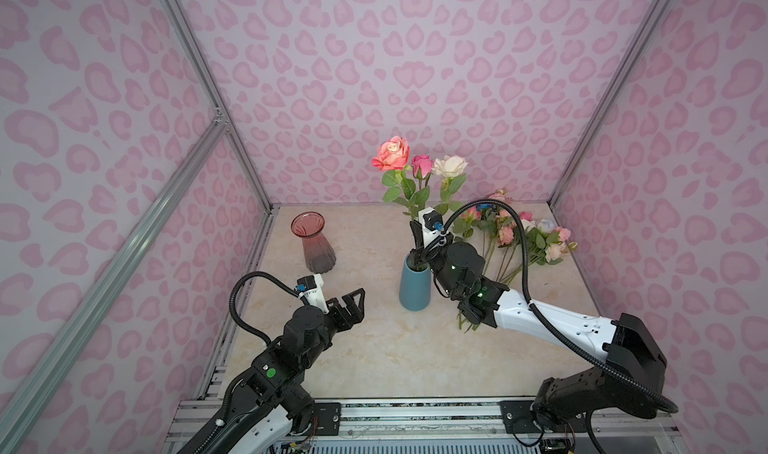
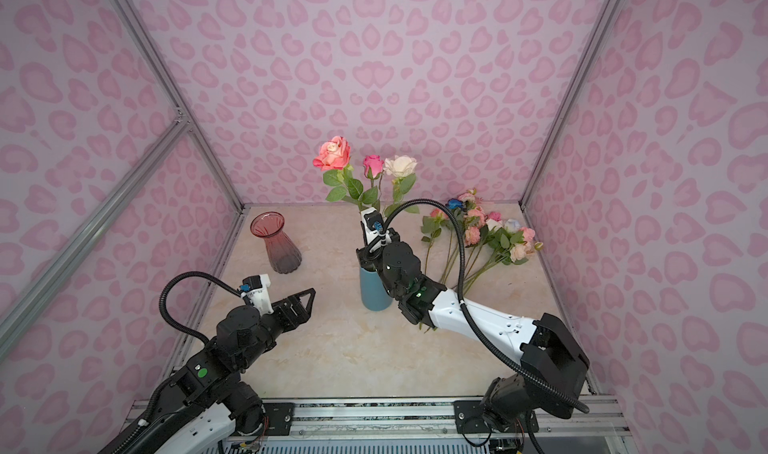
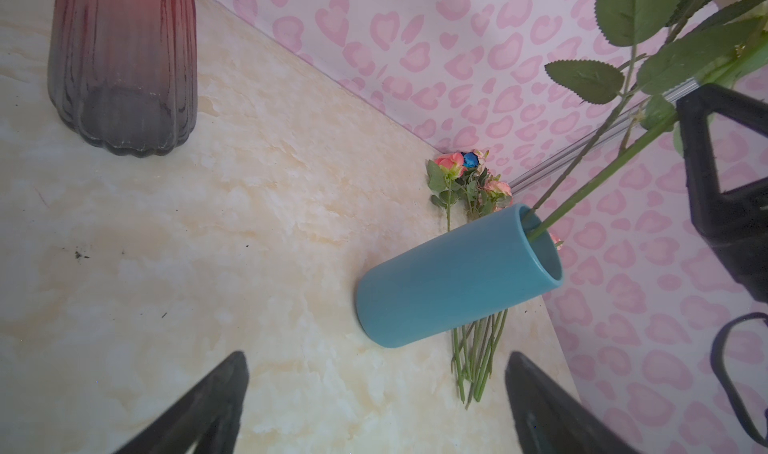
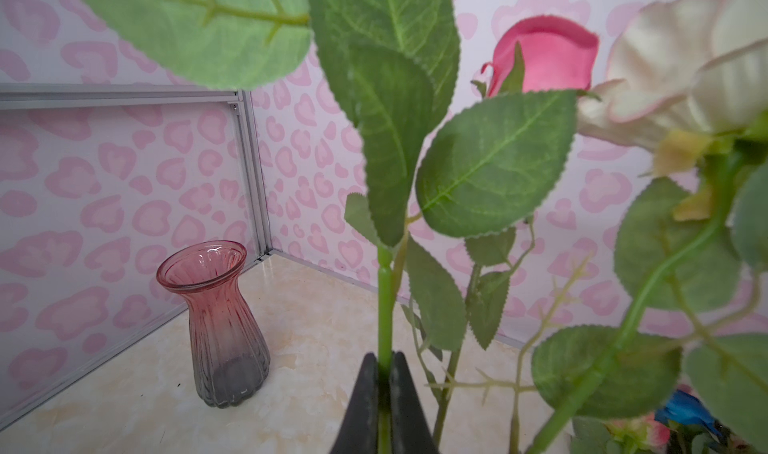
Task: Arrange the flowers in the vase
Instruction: 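Move the peach rose over the teal vase and lower its stem inside, then open the right gripper and move it back down to the bunch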
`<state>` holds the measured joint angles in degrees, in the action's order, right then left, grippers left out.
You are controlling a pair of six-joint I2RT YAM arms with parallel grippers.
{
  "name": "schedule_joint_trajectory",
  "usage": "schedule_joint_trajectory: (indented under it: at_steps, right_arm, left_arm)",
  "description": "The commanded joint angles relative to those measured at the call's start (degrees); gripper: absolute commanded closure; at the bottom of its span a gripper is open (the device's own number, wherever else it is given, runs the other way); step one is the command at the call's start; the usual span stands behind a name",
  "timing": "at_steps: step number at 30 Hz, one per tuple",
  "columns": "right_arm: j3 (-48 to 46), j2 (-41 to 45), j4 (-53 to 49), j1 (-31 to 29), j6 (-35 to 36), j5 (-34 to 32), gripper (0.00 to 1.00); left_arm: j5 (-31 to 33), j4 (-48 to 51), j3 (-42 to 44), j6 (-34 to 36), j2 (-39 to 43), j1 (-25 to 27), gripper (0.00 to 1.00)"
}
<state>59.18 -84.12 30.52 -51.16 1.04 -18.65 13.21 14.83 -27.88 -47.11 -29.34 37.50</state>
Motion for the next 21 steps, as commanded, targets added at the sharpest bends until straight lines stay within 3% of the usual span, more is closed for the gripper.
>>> schedule_joint_trajectory:
  at_steps: [1,12,21]
  right_arm:
    - [-1.0,-0.4,1.3,-0.2,-2.1,-1.2,0.92]
    - [-2.6,1.1,0.5,-0.3,-3.2,-1.5,0.83]
    - [-3.4,3.3,0.2,-1.2,-3.1,-1.9,0.81]
  left_arm:
    - [-0.6,-2.2,0.2,-1.0,-0.2,-0.1,0.03]
    - [-1.1,-3.5,0.4,-1.1,-2.1,-0.1,0.03]
    - [-1.6,-4.4,0.2,-0.9,-3.7,-0.1,0.03]
